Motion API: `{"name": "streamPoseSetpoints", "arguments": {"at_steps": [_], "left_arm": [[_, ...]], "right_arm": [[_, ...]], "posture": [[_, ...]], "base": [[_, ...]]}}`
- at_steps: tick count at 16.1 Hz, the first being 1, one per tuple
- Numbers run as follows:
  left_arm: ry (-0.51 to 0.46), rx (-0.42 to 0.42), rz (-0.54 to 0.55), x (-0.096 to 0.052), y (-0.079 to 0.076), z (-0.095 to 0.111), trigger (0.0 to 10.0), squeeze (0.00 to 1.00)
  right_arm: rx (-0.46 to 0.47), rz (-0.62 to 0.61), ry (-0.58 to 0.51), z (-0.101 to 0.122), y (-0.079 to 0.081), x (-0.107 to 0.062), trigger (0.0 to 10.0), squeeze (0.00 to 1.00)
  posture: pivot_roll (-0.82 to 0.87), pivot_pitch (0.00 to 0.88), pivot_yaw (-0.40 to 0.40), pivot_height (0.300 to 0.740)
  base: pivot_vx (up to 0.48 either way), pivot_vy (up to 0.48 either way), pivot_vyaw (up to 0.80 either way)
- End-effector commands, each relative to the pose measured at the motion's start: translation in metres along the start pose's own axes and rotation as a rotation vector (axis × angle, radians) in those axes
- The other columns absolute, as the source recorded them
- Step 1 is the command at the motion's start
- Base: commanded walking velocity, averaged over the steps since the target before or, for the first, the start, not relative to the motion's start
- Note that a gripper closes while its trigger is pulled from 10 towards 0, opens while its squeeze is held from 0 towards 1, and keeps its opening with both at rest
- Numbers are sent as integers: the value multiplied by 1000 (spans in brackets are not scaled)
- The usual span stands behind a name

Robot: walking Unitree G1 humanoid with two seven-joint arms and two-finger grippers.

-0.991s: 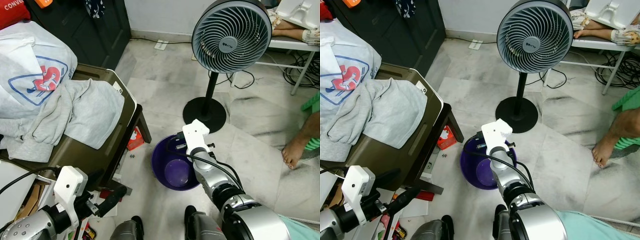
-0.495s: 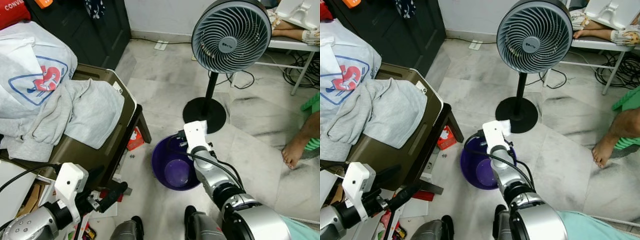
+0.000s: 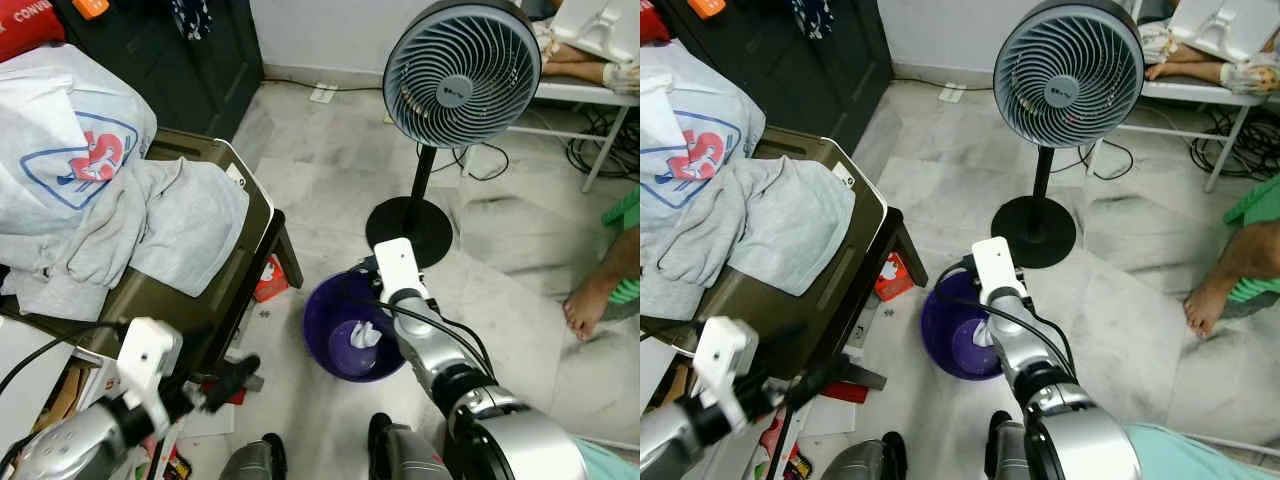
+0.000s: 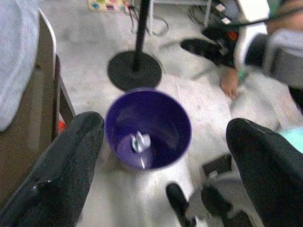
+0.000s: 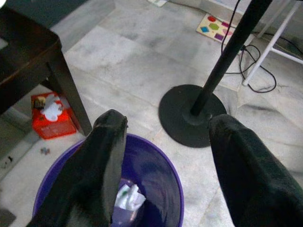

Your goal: Clean up the room

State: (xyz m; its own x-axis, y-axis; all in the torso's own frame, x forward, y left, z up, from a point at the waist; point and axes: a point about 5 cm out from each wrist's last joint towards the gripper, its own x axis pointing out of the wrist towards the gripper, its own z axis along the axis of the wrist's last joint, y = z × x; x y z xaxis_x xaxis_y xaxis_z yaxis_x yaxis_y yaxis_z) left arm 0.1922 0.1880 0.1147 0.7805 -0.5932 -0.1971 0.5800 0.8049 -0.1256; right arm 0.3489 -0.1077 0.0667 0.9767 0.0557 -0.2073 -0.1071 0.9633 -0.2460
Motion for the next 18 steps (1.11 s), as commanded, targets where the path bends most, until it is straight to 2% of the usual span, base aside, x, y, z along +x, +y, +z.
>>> {"name": "streamPoseSetpoints", "arguments": {"at_steps": [1,4,6,10,12,13,16,18], "left_arm": [[14,0,36,2,4,-6,10000,0],[-84,-24,105,28,14,-2,10000,0],[-144,-71,130,45,17,3,10000,0],[-236,-59,170,64,13,11,10000,0],[-261,-61,223,66,18,10,10000,0],[-291,-79,301,68,25,9,10000,0],[-303,-69,319,72,25,7,10000,0],[-309,-52,329,75,26,8,10000,0]], "right_arm": [[33,9,5,-5,1,-3,10000,1000],[69,2,-49,-10,-17,-14,10000,1000],[70,-13,-78,-6,-30,-20,10000,1000],[69,-59,-105,-7,-46,-38,10000,1000],[78,-75,-105,-9,-48,-41,10000,1000],[87,-117,-116,-6,-52,-49,10000,1000],[101,-137,-110,-4,-57,-49,10000,1000],[94,-121,-117,-1,-55,-47,10000,1000]], "posture": [[108,198,67,740],[42,133,45,740],[-2,94,33,740],[-45,45,17,740],[-58,21,13,740],[-63,0,12,740],[-57,0,14,740],[-56,0,16,740]], "base": [[0,0,0],[0,0,0],[0,0,0],[0,0,0],[0,0,0],[0,0,0],[0,0,0],[0,0,0]]}}
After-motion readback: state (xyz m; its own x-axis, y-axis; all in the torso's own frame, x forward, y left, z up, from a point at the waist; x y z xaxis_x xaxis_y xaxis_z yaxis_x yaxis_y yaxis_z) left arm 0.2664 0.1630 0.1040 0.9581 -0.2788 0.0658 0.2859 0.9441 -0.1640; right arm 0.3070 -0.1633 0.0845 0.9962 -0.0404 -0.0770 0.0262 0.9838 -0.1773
